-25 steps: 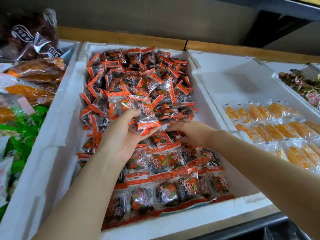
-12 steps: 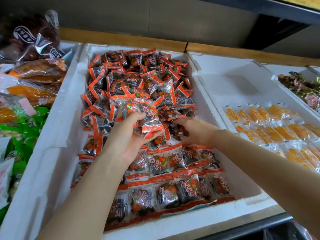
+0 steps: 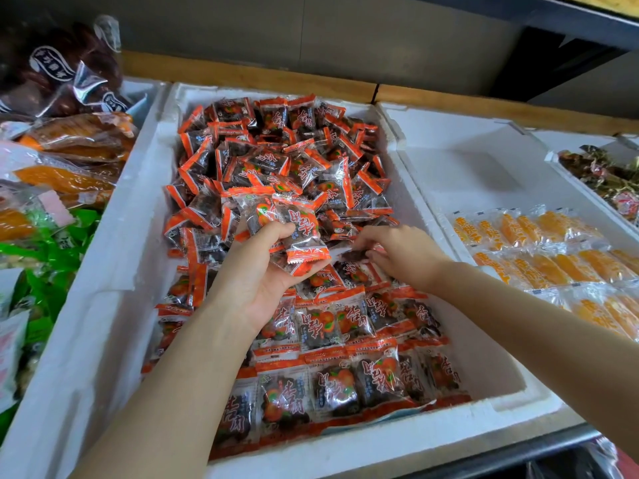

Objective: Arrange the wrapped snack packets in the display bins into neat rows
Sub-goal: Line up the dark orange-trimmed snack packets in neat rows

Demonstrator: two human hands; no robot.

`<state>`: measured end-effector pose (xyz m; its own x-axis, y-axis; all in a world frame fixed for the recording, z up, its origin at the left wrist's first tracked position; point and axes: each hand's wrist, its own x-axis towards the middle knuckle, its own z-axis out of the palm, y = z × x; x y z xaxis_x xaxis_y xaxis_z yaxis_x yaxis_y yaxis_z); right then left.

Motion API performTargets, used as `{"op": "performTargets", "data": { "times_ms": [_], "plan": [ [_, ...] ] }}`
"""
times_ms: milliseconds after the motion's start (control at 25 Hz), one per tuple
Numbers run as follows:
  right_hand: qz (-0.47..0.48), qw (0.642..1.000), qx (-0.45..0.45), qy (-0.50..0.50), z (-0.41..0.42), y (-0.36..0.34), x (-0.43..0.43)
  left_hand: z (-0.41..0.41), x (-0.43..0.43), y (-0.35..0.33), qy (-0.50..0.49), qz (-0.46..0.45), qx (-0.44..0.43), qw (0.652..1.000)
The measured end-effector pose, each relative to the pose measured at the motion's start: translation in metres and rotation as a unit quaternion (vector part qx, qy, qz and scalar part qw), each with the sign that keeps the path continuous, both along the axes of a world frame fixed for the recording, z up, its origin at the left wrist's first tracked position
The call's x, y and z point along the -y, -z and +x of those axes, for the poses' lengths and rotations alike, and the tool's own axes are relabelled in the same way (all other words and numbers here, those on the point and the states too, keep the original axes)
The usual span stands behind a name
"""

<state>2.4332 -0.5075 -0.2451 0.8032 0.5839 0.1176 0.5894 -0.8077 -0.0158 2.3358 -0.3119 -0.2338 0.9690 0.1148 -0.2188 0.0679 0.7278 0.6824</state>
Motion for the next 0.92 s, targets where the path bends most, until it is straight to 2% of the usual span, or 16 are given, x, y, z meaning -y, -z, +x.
{"op": "performTargets", "data": {
  "times_ms": [80, 200, 280, 400, 560, 640, 720, 920],
  "plan": [
    [-0.06, 0.997, 0.038, 0.024, -0.002, -0.004, 0.001, 0.0, 0.0, 0.0, -0.002, 0.0, 0.001, 1.0],
    [0.035, 0.996, 0.059, -0.064, -0.003, -0.004, 0.007, 0.0, 0.0, -0.001, -0.005, -0.002, 0.002, 1.0],
    [0.011, 0.995, 0.026, -0.096, 0.001, 0.003, 0.011, -0.002, 0.001, -0.001, -0.008, -0.003, -0.001, 1.0],
    [-0.076, 0.992, -0.075, -0.064, 0.005, 0.008, 0.016, -0.003, 0.002, -0.003, -0.007, -0.007, -0.003, 1.0],
    [-0.025, 0.995, -0.087, -0.036, 0.011, 0.001, 0.011, -0.002, 0.002, -0.004, -0.01, -0.005, -0.001, 1.0],
    [-0.011, 0.991, -0.13, -0.027, 0.015, 0.002, 0.001, -0.001, 0.002, -0.003, -0.002, 0.0, 0.0, 1.0],
    [-0.031, 0.985, -0.168, -0.019, 0.022, 0.005, -0.007, -0.001, 0.002, -0.002, 0.004, 0.008, 0.003, 1.0],
    [-0.08, 0.977, -0.196, -0.033, 0.034, 0.0, -0.02, 0.0, 0.001, -0.001, 0.005, 0.011, 0.0, 1.0]
  ]
}}
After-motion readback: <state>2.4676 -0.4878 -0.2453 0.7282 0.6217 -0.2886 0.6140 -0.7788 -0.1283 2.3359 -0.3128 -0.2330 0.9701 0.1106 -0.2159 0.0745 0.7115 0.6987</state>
